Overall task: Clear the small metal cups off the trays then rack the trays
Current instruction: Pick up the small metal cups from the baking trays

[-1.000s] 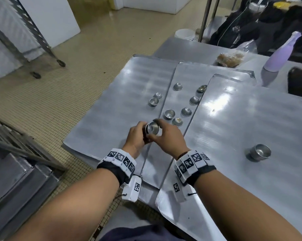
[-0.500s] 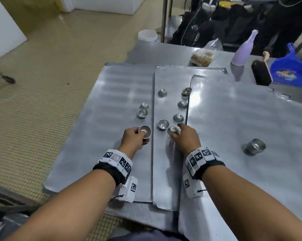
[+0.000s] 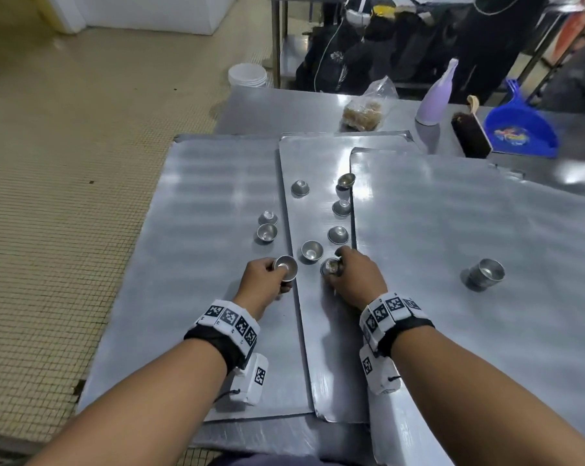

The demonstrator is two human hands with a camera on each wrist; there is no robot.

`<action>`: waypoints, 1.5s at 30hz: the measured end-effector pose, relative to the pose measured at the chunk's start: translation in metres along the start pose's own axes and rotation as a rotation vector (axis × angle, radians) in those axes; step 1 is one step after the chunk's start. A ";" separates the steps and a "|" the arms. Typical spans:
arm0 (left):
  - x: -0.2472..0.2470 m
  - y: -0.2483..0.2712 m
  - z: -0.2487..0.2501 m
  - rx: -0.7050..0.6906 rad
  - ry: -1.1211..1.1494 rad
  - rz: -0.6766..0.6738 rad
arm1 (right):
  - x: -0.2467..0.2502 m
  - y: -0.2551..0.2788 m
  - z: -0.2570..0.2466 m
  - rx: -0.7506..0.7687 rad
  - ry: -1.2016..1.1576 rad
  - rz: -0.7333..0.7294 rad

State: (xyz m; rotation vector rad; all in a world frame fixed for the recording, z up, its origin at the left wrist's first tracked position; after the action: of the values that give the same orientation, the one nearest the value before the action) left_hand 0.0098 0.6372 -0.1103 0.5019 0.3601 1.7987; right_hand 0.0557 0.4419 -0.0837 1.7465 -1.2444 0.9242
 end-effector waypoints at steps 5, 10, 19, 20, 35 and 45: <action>-0.010 0.001 0.006 -0.001 0.022 0.002 | 0.001 0.006 -0.002 0.079 -0.067 -0.015; -0.012 0.003 0.005 -0.003 0.040 0.036 | 0.001 0.008 -0.003 0.106 -0.190 0.005; -0.011 0.007 -0.008 0.010 0.057 0.082 | 0.000 0.008 0.003 0.170 -0.119 -0.093; -0.011 0.007 -0.010 0.011 0.058 0.085 | -0.001 0.006 0.004 0.179 -0.111 -0.110; -0.005 0.015 -0.012 -0.047 0.039 0.124 | 0.002 0.009 -0.002 0.206 -0.119 -0.082; -0.003 0.004 -0.008 0.052 0.294 0.069 | 0.003 0.012 -0.046 0.297 -0.224 0.018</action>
State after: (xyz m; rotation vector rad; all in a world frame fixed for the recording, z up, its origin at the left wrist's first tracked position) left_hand 0.0027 0.6336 -0.1160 0.2876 0.5994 1.9381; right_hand 0.0393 0.4799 -0.0591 2.1232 -1.3167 0.9838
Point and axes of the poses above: each hand's wrist, its own y-axis away from the middle knuckle, its own x-axis out of the back of the hand, z = x × y, the point moved 4 cm from there along -y, towards the middle knuckle, and after that the axes turned 3 degrees about x, right-handed, at the moved point
